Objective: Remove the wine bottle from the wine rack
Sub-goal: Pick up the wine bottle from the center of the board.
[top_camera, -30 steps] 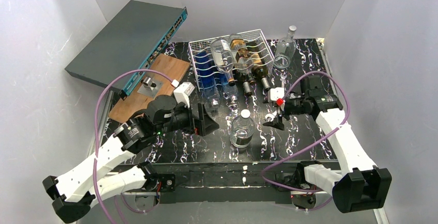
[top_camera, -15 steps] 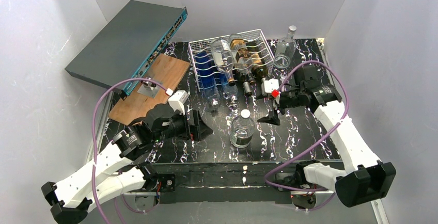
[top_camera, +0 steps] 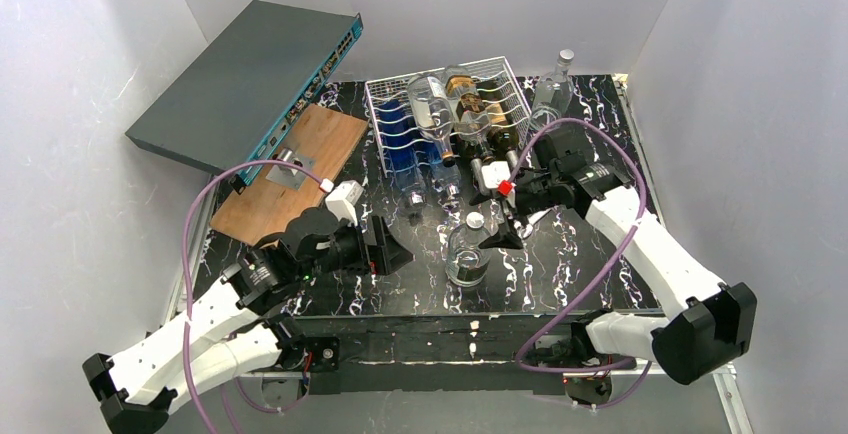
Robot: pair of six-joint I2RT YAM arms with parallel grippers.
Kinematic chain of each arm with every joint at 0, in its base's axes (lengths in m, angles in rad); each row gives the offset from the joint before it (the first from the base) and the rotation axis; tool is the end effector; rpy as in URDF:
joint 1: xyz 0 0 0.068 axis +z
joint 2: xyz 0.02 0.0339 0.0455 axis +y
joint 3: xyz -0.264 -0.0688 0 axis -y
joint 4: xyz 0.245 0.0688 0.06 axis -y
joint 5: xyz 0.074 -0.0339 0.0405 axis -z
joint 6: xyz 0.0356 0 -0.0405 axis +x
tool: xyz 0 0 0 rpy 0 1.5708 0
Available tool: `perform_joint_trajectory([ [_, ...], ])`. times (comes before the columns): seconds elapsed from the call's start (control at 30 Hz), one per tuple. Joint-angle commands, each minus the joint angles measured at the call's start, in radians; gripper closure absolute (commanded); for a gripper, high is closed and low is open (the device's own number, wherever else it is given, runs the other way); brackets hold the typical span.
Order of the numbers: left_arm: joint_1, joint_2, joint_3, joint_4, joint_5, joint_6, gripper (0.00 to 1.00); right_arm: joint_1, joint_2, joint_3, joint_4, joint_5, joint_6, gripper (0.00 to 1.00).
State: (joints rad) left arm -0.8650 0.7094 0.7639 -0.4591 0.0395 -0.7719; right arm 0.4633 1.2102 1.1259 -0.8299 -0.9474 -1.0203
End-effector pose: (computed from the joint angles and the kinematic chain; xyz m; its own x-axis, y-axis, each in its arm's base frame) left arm 0.1039 -0.1240 0.3156 -0.7298 -0.2181 -0.6479 0.3837 0.6536 -0.6523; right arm 0.1963 0.1304 0.3246 0.2296 -0.4415 -0.8674 -0.9723 -0.1444 -0.1838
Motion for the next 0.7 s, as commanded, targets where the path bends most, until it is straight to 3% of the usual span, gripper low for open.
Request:
perform_joint_trajectory([
  [0.0,0.006,-0.027,-0.018,0.03,-0.001,-0.026,0.02,0.044,0.034,0.02,0.064,0.012,0.044,0.02],
  [0.3,0.005,-0.051,-0.058,0.041,-0.001,-0.044,0.02,0.084,0.069,0.014,0.103,0.026,0.074,0.1],
  [0.67,0.005,-0.083,-0.085,0.042,-0.007,-0.056,0.02,0.097,0.058,-0.013,0.116,0.045,0.063,0.37],
])
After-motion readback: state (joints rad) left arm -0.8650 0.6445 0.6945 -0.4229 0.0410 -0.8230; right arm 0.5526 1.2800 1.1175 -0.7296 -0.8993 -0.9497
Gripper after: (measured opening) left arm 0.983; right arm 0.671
